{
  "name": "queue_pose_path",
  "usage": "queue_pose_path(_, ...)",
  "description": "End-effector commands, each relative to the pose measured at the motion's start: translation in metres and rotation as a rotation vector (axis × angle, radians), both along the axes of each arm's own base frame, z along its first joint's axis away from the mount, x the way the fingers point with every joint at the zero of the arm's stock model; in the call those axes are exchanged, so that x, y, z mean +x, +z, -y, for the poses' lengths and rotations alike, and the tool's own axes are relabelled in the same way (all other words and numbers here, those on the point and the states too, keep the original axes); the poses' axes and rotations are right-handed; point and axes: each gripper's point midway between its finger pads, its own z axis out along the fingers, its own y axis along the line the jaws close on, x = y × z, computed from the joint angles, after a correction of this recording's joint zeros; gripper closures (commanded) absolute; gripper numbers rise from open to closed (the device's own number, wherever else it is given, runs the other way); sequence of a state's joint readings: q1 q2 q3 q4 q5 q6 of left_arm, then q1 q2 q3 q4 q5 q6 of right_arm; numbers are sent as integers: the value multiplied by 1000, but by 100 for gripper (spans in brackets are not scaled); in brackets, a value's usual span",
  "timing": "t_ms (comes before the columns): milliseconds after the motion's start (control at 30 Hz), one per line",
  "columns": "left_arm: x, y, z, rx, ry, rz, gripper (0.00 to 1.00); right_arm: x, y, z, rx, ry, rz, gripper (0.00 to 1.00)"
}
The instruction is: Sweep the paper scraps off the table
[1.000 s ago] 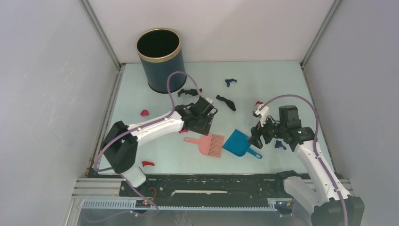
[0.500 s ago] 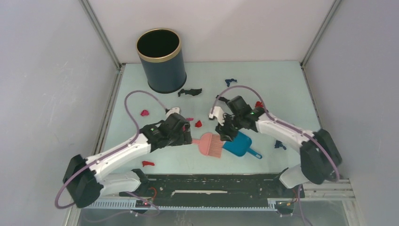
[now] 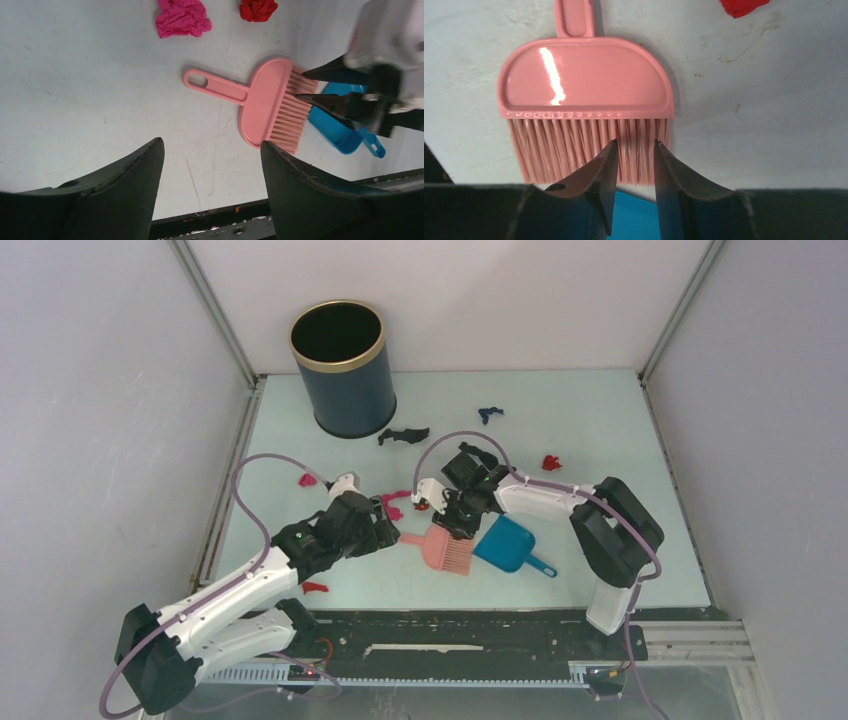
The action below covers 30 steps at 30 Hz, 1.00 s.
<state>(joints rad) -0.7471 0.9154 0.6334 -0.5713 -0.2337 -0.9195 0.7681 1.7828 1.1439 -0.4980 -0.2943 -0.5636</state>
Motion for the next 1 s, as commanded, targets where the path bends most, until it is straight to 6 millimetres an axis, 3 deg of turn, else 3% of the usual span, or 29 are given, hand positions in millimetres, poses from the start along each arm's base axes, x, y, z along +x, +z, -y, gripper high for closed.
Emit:
queue_pose_path(0, 10, 7, 4, -65, 53, 34, 23, 6, -9, 0, -64, -5, 30, 61)
queue_pose_path(133, 10, 4, 12, -125, 61, 36, 24, 4, -20, 0, -92, -13, 18, 75)
queue_pose_path(233, 13, 7, 13, -149, 75, 54, 24, 2, -20, 0, -96, -11, 17, 100)
queue_pose_path(367, 18, 16, 12, -160, 88, 87, 24, -2, 14, -4, -7, -22, 13, 100)
queue_pose_path(533, 27, 33, 18, -272, 122, 169, 24, -9, 89, -12, 171, -32, 9, 100)
queue_pose_path(633, 31, 42, 24, -377, 141, 226, 23, -14, 116, -14, 273, -63, -68, 100)
queue_pose_path(833, 33, 37, 28, -607, 190, 357, 25, -24, 119, -15, 341, -104, -239, 100)
queue_pose_path(967, 36, 53, 24, -579, 152, 465, 27, -24, 112, -13, 335, -105, -229, 100)
